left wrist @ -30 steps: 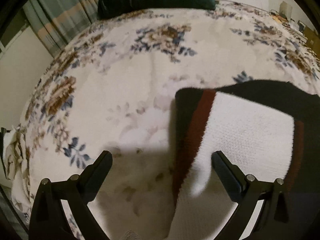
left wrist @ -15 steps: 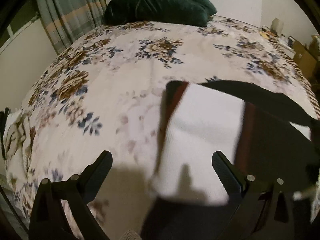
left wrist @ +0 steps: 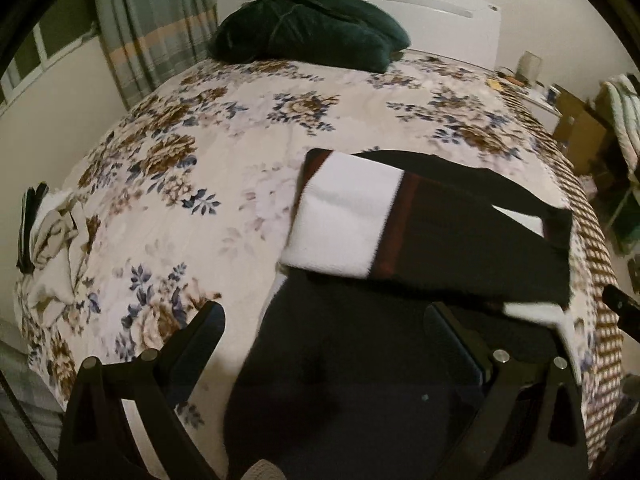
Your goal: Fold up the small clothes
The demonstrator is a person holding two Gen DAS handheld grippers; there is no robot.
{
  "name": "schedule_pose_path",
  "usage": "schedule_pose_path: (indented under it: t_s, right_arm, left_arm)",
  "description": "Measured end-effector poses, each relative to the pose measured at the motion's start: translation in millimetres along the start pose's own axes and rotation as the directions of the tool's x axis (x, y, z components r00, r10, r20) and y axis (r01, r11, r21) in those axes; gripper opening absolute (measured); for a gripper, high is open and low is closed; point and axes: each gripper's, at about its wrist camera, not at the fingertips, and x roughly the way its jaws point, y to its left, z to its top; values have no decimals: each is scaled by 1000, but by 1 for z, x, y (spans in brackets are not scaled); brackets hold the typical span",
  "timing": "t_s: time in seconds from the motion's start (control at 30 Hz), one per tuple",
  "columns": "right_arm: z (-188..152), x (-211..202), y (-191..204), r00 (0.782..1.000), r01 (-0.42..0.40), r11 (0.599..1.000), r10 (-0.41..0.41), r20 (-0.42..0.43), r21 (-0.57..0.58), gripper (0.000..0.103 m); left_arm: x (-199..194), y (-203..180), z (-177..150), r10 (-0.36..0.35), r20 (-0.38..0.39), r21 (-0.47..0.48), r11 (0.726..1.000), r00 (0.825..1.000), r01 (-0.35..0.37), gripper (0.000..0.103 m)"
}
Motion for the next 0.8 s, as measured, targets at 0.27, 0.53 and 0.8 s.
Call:
schedule_pose_path:
  t_s: [0.27, 0.53, 0.8]
  right_arm:
    - [-39, -85, 6, 999, -22, 1000, 21, 49, 17, 103]
    - [-89, -137, -8, 998, -55, 996, 53, 26, 63, 103]
    - [-198, -71, -70, 966, -29, 983, 74, -248, 184, 103]
  left_arm:
    - [-62, -13, -11, -59, 46, 57, 997, 997, 57, 103]
    - [-79, -4, -46, -103, -6, 53, 993, 995, 103, 103]
    - [-11, 57, -137, -25, -228, -36, 999, 973, 17, 103]
